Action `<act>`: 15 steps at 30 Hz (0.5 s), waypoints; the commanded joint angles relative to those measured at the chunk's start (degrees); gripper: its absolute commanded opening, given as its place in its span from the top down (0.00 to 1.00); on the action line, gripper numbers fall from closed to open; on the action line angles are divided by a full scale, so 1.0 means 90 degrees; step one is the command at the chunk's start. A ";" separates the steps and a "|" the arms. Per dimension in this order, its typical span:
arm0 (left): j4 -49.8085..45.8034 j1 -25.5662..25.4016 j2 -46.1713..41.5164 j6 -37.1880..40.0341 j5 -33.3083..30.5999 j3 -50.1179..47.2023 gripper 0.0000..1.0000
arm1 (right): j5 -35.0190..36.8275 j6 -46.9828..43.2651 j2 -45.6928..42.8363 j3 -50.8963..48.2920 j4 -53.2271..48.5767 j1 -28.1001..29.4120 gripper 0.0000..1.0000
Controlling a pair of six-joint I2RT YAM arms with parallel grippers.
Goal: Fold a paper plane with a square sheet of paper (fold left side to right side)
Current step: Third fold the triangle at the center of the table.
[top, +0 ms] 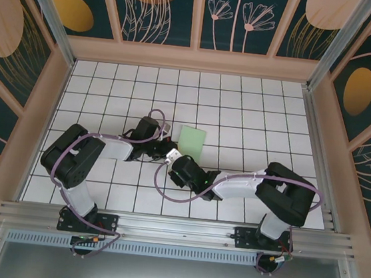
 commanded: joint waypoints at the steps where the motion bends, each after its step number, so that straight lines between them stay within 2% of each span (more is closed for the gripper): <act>1: 0.0082 -0.0014 -0.0056 -0.0035 0.0089 -0.0027 1.00 | 0.0030 0.0028 -0.0198 -0.0026 0.0177 -0.0019 0.71; 8: -0.0028 -0.0018 -0.0025 0.0067 0.0020 0.0013 0.97 | -0.0420 0.0101 -0.0493 -0.0191 0.0170 -0.0200 1.00; 10: -0.0079 -0.0010 -0.0071 0.0108 -0.0056 0.0025 0.93 | -0.0658 0.0133 -0.0601 -0.0267 0.0151 -0.0307 1.00; 15: -0.0680 -0.0010 -0.0410 0.0506 -0.0457 0.0242 0.74 | -0.1466 0.0261 -0.0909 -0.0502 0.0108 -0.0698 1.00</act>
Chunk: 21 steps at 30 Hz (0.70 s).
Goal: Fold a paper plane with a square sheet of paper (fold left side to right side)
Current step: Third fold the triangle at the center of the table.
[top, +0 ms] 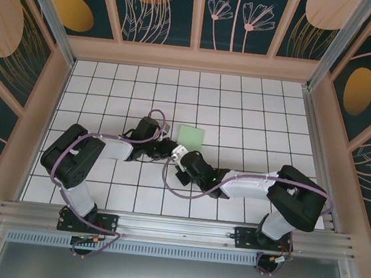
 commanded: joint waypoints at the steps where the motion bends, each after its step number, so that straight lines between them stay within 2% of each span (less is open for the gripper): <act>1: -0.0582 0.0002 -0.0455 0.0409 -0.0351 0.0297 0.69 | -0.0789 0.0196 -0.0328 -0.0224 0.0115 -0.0267 1.00; 5: -0.1277 0.0039 -0.0758 0.0814 -0.0788 0.0619 0.52 | -0.1427 0.0287 -0.0482 -0.0358 0.0125 -0.0582 1.00; 8: -0.1558 0.0115 -0.0893 0.0994 -0.0974 0.0839 0.48 | -0.1671 0.0354 -0.0495 -0.0394 0.0135 -0.0728 1.00; 10: -0.1577 0.0130 -0.0868 0.1087 -0.0928 0.1028 0.49 | -0.1810 0.0401 -0.0480 -0.0427 0.0191 -0.0800 1.00; 16: -0.1541 0.0107 0.0183 0.1577 -0.0082 0.2160 0.64 | -0.2088 0.0556 -0.0383 -0.0441 0.0310 -0.0982 1.00; 21: -0.1782 -0.0003 0.1187 0.2042 0.0283 0.3165 0.67 | -0.2224 0.0721 -0.0313 -0.0487 0.0432 -0.1089 1.00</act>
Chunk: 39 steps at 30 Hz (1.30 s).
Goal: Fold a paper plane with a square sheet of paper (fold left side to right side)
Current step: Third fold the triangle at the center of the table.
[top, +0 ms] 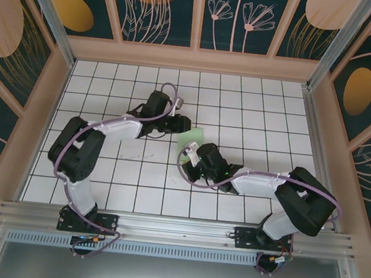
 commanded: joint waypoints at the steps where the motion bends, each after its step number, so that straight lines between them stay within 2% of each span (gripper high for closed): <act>1: -0.0379 -0.0086 0.0621 0.0556 0.0452 0.0614 0.68 | -0.0294 0.0226 0.0070 -0.0108 0.0315 -0.0095 1.00; 5: -0.0640 -0.0112 0.1370 0.0771 0.0428 0.1142 0.70 | -0.0392 0.0330 0.0118 -0.0079 0.0330 -0.0158 1.00; 10: -0.0637 -0.0156 0.1856 0.0810 0.0331 0.1209 0.73 | -0.0628 0.0571 0.0106 -0.0080 0.0371 -0.0339 1.00; 24: -0.0636 -0.0188 0.2041 0.0830 0.0086 0.0943 0.76 | -0.0986 0.1349 0.0417 0.0196 -0.0208 -0.1239 1.00; 39: -0.0650 -0.0227 0.2022 0.0822 0.0030 0.0972 0.75 | -0.0685 0.1544 0.0825 0.0526 -0.0487 -0.1487 1.00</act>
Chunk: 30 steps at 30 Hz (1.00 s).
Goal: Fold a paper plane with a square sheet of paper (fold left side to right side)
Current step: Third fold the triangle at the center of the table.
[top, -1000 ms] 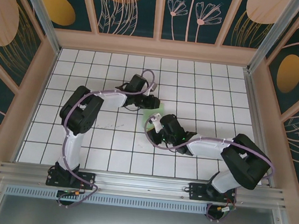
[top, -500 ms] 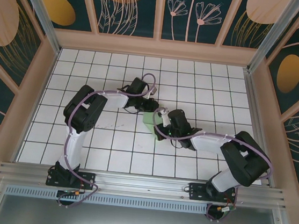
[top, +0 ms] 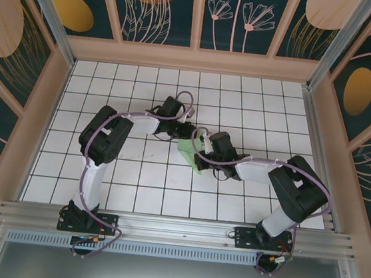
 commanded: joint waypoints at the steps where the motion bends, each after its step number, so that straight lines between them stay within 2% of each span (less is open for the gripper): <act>1: -0.0229 -0.0086 0.0198 0.0113 -0.0178 -0.0121 0.76 | 0.0120 0.0117 0.0115 0.0179 -0.0138 -0.0066 1.00; 30: -0.0289 -0.0105 0.0217 0.0130 -0.0241 -0.0101 0.76 | 0.0266 0.0237 0.0195 0.0265 -0.0208 -0.0158 1.00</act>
